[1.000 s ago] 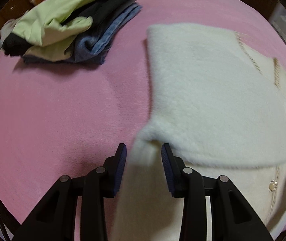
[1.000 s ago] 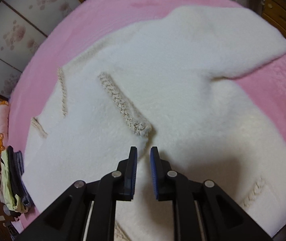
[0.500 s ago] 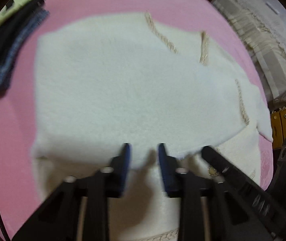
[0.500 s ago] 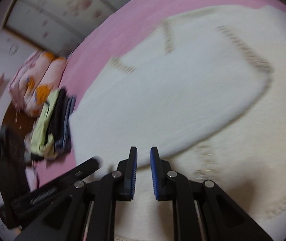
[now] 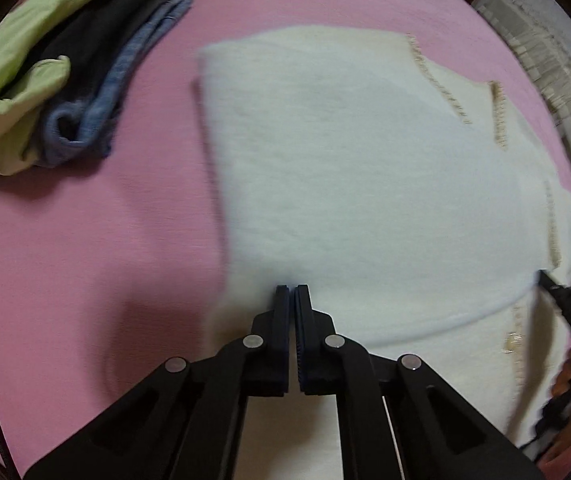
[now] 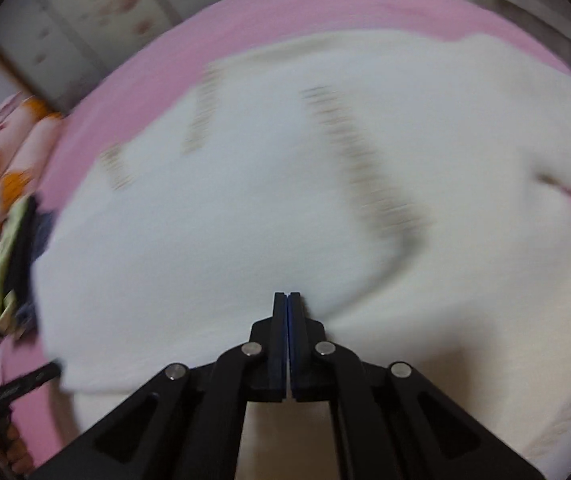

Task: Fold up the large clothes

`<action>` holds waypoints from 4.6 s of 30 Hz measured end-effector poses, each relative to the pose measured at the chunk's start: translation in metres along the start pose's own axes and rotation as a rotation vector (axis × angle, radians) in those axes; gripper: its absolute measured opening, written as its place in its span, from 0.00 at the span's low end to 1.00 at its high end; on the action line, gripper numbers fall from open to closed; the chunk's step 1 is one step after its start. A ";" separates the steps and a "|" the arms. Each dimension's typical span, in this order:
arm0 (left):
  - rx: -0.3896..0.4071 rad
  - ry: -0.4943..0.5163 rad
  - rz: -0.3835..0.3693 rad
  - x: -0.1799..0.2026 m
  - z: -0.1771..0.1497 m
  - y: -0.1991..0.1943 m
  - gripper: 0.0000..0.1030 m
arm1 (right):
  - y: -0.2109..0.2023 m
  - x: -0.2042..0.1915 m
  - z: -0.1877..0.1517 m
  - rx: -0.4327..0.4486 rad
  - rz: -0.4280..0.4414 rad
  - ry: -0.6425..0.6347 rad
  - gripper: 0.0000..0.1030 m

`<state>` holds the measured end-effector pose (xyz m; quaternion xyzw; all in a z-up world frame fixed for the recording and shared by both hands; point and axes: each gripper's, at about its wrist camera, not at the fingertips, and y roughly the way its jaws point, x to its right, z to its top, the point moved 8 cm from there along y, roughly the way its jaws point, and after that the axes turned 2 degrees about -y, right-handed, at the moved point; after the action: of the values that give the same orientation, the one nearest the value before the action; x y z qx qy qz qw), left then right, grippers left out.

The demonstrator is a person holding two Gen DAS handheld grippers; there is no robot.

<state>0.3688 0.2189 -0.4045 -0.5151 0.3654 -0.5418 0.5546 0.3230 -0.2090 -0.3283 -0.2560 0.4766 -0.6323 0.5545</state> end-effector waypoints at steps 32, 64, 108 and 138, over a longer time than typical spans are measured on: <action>0.223 0.011 0.001 -0.032 0.135 0.010 0.16 | 0.061 -0.126 0.064 0.037 0.333 -0.116 0.00; -0.003 0.074 0.137 0.298 -0.134 -0.050 0.54 | -0.086 0.146 -0.008 -0.211 0.389 0.190 0.02; -0.199 0.355 -0.030 0.600 -0.124 0.028 0.71 | -0.069 0.519 0.087 0.167 0.244 0.965 0.18; -0.025 0.051 -0.130 0.338 -0.084 -0.071 0.73 | -0.245 0.300 0.160 0.639 0.173 0.403 0.08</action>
<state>0.3217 -0.1179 -0.3008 -0.5305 0.3518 -0.5852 0.5023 0.2712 -0.5606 -0.1056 0.1003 0.3749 -0.7374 0.5528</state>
